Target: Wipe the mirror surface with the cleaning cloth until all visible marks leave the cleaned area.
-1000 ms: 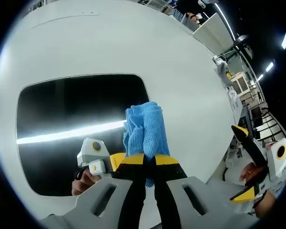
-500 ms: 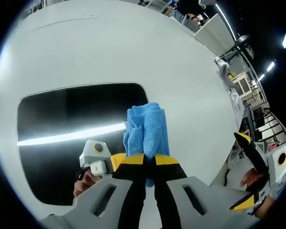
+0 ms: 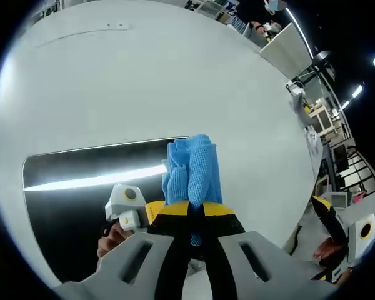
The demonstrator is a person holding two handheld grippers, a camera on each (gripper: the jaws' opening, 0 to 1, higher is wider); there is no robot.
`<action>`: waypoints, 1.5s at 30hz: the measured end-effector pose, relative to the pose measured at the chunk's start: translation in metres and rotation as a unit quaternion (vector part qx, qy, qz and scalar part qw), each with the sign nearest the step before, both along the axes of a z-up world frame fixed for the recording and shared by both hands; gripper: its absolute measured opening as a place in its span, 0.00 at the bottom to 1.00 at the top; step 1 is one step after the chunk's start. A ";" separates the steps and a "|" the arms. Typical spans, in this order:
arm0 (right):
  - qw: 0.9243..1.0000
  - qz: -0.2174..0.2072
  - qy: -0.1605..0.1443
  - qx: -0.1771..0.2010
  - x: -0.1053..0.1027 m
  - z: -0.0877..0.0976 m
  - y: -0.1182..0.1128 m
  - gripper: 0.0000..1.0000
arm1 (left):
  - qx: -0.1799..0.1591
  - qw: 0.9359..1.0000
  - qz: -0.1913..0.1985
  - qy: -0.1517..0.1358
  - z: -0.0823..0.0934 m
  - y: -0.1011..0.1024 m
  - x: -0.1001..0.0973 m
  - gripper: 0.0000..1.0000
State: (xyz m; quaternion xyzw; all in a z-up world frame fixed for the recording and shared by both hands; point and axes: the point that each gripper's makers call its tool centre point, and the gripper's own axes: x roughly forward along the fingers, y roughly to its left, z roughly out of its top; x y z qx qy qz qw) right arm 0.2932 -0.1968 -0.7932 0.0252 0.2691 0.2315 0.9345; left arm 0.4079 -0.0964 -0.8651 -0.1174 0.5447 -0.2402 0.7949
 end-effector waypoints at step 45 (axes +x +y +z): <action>1.000 -0.008 0.008 -0.005 0.000 -0.004 -0.004 0.97 | 0.015 1.000 -0.014 -0.019 0.000 0.004 0.051 0.02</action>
